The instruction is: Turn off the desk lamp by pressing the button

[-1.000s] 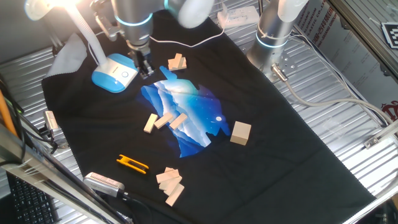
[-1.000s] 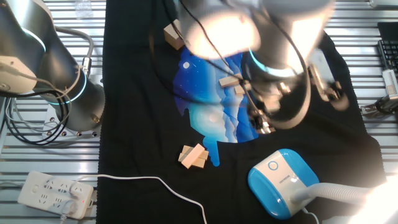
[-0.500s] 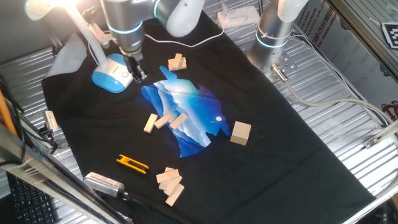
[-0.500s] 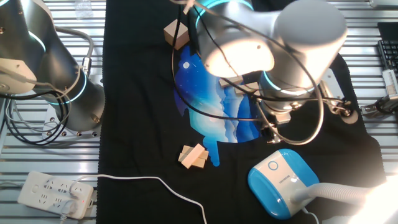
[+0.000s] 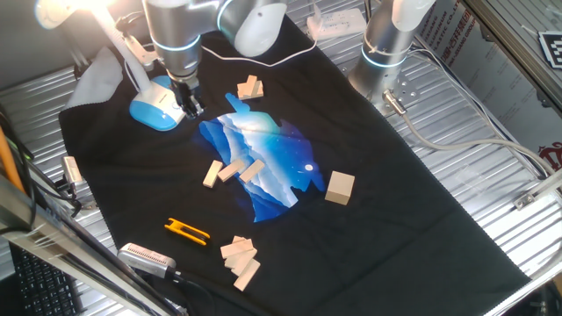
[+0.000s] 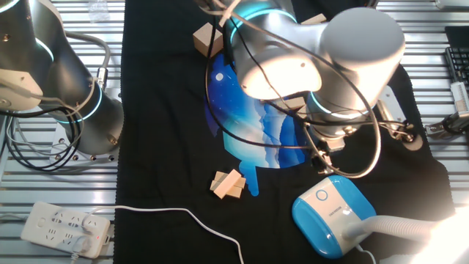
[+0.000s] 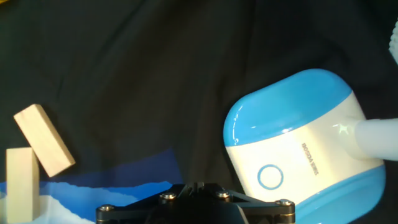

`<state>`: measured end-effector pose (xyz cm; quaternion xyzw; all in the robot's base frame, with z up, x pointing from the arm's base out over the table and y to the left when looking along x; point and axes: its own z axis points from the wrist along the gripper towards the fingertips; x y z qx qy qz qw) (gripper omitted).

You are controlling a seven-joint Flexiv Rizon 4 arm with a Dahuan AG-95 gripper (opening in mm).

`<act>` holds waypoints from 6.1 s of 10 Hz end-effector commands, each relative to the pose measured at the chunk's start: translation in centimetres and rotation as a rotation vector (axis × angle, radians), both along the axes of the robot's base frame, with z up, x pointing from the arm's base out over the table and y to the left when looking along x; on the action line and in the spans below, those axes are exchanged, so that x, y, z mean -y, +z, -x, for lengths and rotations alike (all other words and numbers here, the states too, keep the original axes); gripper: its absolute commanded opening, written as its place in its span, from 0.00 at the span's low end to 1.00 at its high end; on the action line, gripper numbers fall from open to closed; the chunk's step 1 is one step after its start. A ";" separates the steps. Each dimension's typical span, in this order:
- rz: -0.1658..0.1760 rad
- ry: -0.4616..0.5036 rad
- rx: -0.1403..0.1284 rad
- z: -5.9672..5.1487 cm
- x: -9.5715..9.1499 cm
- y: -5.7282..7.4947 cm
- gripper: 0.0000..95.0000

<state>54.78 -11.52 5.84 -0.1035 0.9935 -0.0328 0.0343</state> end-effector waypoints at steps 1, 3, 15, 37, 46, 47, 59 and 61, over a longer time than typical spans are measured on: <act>-0.001 0.015 -0.005 0.1 0.8 0.3 0.00; -0.001 0.022 -0.016 -0.2 1.2 0.5 0.00; 0.005 0.074 -0.017 0.5 4.1 -0.5 0.00; 0.040 0.090 -0.060 -0.7 4.3 -0.7 0.00; 0.103 0.007 -0.067 -0.7 4.3 -0.7 0.00; 0.096 0.021 -0.072 -0.7 4.4 -0.7 0.00; 0.087 0.059 -0.072 -0.7 6.0 -0.9 0.00; 0.077 0.064 -0.057 -0.6 6.2 -0.8 0.00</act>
